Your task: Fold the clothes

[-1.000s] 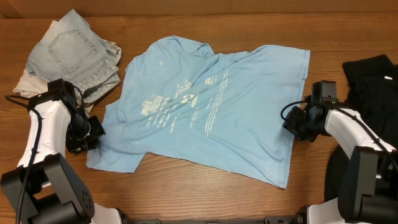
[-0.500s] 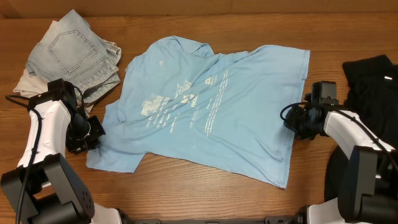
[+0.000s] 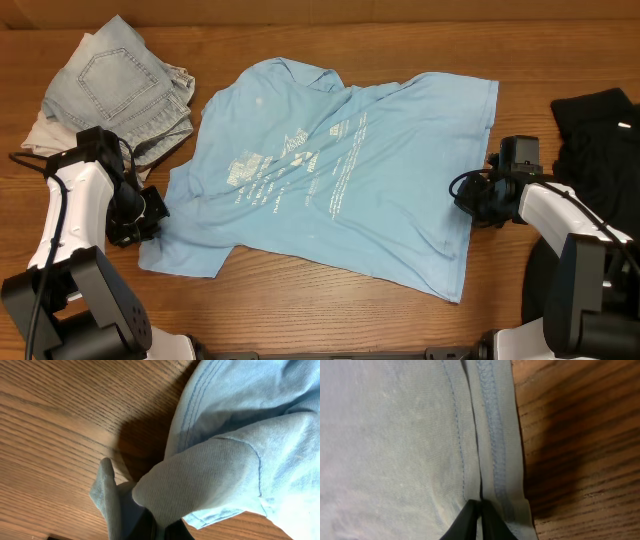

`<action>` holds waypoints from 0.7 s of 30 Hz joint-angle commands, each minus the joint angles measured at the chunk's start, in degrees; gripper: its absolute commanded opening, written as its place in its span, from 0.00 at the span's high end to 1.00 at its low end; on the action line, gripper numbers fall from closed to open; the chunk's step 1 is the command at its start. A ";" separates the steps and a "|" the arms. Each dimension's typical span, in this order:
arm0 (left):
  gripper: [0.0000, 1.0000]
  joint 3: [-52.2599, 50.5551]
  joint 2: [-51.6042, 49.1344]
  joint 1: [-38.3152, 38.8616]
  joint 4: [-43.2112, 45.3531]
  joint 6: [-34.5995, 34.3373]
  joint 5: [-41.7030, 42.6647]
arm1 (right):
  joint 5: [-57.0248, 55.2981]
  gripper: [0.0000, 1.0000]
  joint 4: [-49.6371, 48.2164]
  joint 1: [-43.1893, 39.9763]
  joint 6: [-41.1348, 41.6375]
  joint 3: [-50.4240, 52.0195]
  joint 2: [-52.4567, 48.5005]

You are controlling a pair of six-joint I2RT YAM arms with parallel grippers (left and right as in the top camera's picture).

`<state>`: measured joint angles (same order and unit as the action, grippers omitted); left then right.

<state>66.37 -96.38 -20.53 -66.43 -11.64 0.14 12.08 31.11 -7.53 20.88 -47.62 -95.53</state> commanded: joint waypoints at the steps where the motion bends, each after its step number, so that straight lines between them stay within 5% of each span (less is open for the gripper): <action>1: 0.96 0.55 0.07 0.44 0.02 1.07 -0.72 | 0.70 0.96 0.61 -0.63 -0.15 -1.25 0.44; 21: 0.96 0.52 0.07 0.42 0.04 2.60 -0.72 | -3.65 0.96 8.68 -5.99 0.57 -8.98 2.10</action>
<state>66.37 -96.38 -20.53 -66.43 -10.35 0.12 10.02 39.62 -10.44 20.97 -53.21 -95.31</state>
